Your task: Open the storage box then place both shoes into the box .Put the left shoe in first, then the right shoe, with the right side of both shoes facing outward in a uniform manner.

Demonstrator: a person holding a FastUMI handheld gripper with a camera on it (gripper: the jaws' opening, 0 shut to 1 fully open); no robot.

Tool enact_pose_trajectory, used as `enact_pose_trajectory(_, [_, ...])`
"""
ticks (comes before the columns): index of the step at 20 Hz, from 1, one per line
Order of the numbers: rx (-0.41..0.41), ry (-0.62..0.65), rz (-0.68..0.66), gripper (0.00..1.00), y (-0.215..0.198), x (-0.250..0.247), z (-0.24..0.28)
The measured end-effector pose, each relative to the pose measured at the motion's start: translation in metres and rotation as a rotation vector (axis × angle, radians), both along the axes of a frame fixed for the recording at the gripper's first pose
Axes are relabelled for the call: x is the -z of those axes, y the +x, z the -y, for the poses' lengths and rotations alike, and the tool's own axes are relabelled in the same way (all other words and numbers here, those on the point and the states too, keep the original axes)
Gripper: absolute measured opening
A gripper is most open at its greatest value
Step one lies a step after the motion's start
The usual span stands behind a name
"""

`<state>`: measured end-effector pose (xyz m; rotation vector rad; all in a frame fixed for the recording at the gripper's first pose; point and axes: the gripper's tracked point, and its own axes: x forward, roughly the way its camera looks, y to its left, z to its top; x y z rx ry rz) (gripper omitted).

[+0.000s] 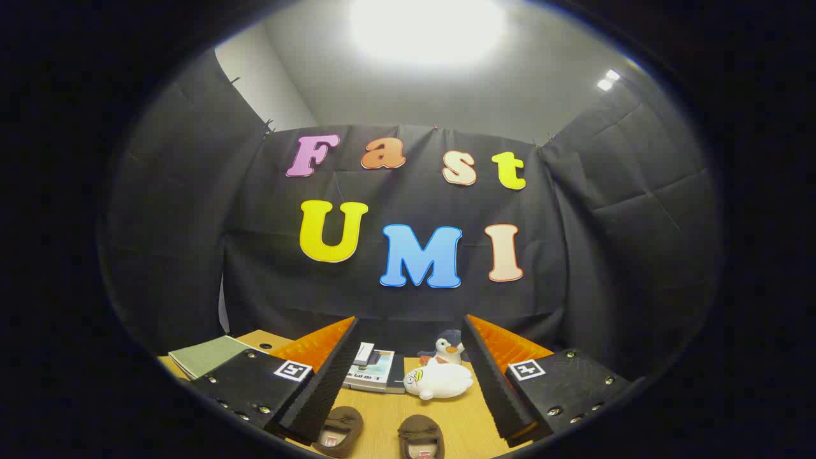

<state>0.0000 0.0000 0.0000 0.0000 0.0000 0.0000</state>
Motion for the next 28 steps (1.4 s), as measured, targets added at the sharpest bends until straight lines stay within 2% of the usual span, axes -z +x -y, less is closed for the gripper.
enact_pose_trajectory(20, [0.009,0.021,0.001,0.96,-0.001,0.001,-0.003])
enact_pose_trajectory(28, [-0.076,0.170,-0.054,0.96,-0.004,0.016,-0.030])
